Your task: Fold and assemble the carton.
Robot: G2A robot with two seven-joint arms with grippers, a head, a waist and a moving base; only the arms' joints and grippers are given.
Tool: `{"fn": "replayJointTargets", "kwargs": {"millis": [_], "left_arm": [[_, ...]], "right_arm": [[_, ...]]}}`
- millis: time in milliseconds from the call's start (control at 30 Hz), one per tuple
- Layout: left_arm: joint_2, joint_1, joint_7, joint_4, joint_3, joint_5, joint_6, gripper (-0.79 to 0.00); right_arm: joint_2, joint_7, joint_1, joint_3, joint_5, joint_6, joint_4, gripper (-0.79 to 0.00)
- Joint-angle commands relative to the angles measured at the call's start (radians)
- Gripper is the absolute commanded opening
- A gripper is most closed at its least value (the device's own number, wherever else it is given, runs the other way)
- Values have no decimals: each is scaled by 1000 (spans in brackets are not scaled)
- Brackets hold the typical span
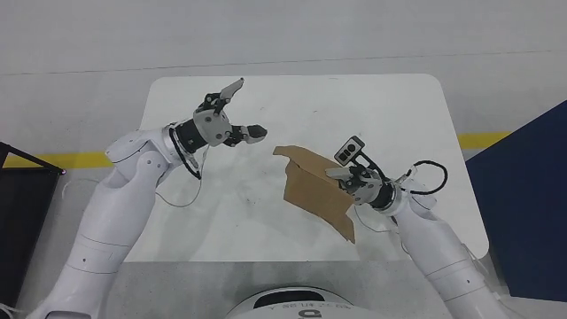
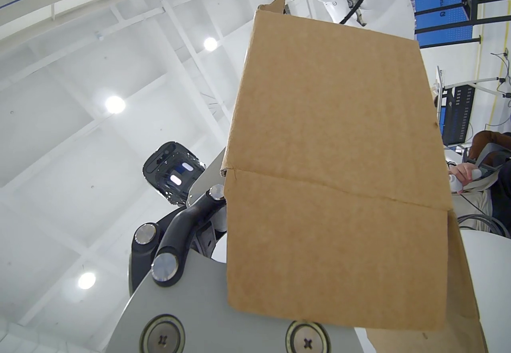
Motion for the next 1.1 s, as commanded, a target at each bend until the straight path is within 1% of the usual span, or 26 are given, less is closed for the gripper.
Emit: {"fn": "replayJointTargets", "kwargs": {"millis": [0,100,300,467,633,833,1067], "left_arm": [[-3,-6,13,10,2,-13,-5,0],[-6,-20,26,11,12,-25,2,0],[-10,-39,11,10,46,2,27,0],[-10,-52,-30,20,75,48,40,0],[-9,-48,-51,36,72,57,34,0],[-9,-45,-63,43,70,61,34,0],[-12,-49,-74,39,97,80,39,0]], "right_arm": [[0,0,0,0,0,0,0,-785],[0,-39,-1,-24,-48,14,-14,-785],[-2,-57,13,-48,-55,25,-7,-785],[-4,-64,22,-45,-14,24,12,-785],[-5,-69,25,-32,28,22,28,-785],[-5,-77,26,-37,28,21,27,-785],[-6,-89,27,-41,33,19,28,-785]]}}
